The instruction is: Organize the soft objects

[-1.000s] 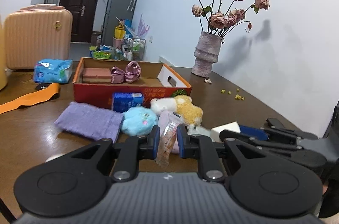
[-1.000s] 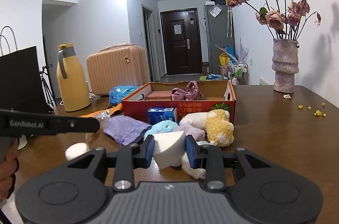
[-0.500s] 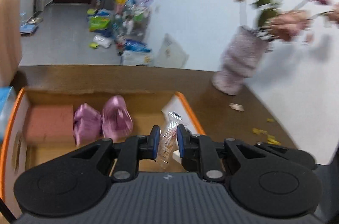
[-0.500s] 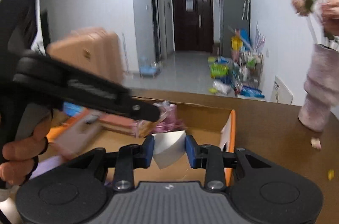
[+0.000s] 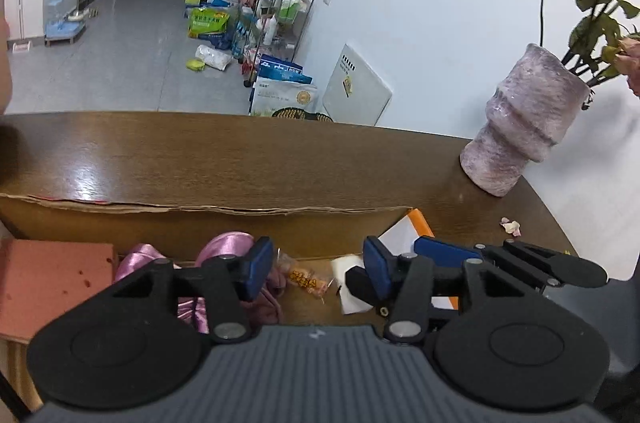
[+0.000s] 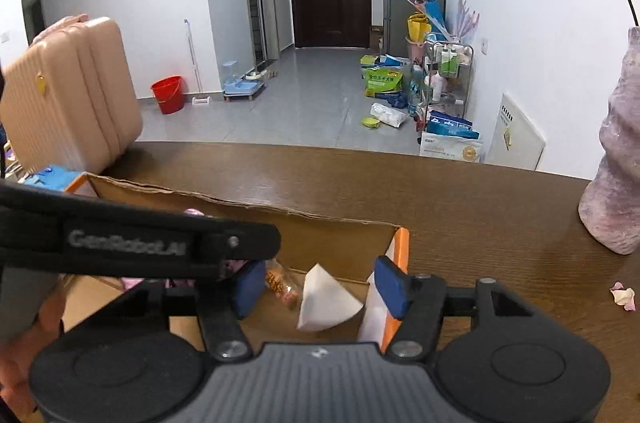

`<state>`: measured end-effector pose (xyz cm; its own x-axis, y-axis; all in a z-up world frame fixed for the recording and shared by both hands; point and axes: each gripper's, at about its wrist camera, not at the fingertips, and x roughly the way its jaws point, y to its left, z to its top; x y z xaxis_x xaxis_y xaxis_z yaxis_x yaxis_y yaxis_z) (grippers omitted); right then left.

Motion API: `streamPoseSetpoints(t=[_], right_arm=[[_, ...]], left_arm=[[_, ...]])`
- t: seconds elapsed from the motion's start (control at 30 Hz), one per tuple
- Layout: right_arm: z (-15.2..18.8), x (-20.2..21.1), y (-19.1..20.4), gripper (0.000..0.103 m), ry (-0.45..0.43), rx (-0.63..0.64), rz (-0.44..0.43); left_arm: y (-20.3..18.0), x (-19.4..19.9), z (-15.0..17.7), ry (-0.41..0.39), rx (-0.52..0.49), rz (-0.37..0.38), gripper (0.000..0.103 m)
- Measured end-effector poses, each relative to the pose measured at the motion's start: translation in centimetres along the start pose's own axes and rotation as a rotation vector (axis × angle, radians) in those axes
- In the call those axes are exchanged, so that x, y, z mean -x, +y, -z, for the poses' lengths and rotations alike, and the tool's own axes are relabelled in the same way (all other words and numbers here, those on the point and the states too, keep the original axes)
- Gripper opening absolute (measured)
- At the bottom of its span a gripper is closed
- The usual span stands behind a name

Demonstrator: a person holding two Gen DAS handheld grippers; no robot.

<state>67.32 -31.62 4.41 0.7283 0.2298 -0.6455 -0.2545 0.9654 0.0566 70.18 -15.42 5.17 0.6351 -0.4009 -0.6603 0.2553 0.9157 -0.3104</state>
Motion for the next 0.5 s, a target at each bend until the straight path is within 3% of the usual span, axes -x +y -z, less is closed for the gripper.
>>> streamPoseSetpoints(t=[0.2,0.37,0.5], right_arm=[[0.4,3.5,0.3,0.059,-0.018,0.015,0.026],[1.4,10.7,1.2,0.060,-0.087,0.039,0.041],[3.6,17.4,2.0,0.061,-0.154,0.023,0.034]], left_arm=[[0.1,6.2,-0.1,-0.063,-0.011,-0.023,0.052],[0.6,14.6,1.5,-0.135,-0.049,-0.084,0.058],[0.3,22.5,5.1,-0.222,-0.128,-0.124,0.065]])
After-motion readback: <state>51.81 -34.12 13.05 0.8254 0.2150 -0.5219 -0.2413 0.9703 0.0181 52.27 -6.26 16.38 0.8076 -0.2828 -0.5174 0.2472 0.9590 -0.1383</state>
